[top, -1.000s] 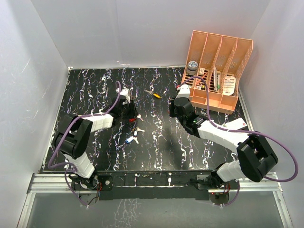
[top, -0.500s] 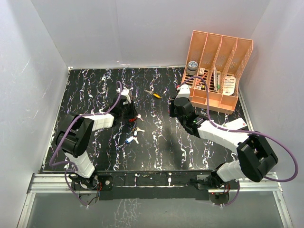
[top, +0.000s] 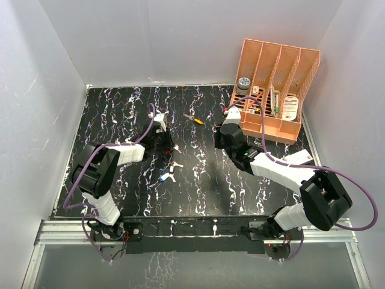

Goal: Put the keys on the keyring

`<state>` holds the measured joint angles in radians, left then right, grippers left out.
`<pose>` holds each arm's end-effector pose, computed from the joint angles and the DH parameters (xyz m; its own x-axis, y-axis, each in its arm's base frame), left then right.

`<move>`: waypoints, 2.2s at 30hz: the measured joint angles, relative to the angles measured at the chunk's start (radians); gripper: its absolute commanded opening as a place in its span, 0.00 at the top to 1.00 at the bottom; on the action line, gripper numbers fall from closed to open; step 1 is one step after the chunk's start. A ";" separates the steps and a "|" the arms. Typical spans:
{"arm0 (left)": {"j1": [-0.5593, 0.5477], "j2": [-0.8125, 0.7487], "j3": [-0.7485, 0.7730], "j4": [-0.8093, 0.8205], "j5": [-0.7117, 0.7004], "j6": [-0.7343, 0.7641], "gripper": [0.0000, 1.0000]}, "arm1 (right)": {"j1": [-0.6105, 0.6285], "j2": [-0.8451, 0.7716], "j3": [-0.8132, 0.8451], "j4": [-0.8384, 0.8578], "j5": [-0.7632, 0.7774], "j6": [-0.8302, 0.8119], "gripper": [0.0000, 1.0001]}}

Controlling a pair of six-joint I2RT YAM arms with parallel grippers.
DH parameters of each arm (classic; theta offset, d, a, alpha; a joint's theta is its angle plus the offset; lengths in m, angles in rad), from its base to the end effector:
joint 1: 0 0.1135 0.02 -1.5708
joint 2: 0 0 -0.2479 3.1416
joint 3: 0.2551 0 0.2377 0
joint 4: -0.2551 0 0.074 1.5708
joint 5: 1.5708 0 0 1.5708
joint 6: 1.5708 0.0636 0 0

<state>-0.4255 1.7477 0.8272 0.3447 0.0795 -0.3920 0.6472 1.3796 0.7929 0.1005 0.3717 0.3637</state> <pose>0.3312 -0.1556 0.1360 -0.6387 -0.1287 -0.7586 0.2469 0.8995 -0.3604 0.2656 0.1718 0.2172 -0.4571 0.0700 -0.8867 -0.1530 0.9759 0.1559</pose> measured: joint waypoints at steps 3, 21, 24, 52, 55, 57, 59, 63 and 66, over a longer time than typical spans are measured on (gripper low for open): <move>0.000 0.011 0.005 0.000 0.003 0.000 0.73 | 0.000 0.000 0.000 0.000 0.000 0.000 1.00; 0.000 0.042 0.026 0.020 0.009 0.008 0.85 | 0.000 0.000 0.000 0.000 0.003 -0.001 1.00; 0.000 0.042 0.026 0.018 0.009 0.011 0.89 | 0.000 0.000 0.000 0.000 0.003 -0.001 1.00; 0.000 -0.002 0.048 -0.061 0.008 0.034 0.72 | 0.000 0.000 0.000 -0.017 0.004 -0.008 1.00; 0.000 -0.003 0.048 -0.066 0.005 0.034 0.71 | 0.000 0.000 0.000 -0.021 0.004 -0.011 1.00; 0.000 -0.003 0.048 -0.068 0.002 0.034 0.71 | 0.000 0.000 0.000 -0.022 0.004 -0.011 1.00; 0.000 -0.003 0.048 -0.069 -0.001 0.034 0.71 | 0.000 0.000 0.000 -0.022 0.004 -0.011 1.00; 0.000 -0.003 0.048 -0.069 -0.005 0.034 0.72 | 0.000 0.000 0.000 -0.022 0.004 -0.011 1.00; 0.000 -0.003 0.048 -0.068 -0.006 0.033 0.72 | 0.000 0.000 0.000 -0.022 0.004 -0.011 1.00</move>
<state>-0.4255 1.7443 0.8753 0.2764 0.0734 -0.3588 0.6472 1.3796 0.7929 0.0788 0.3756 0.3523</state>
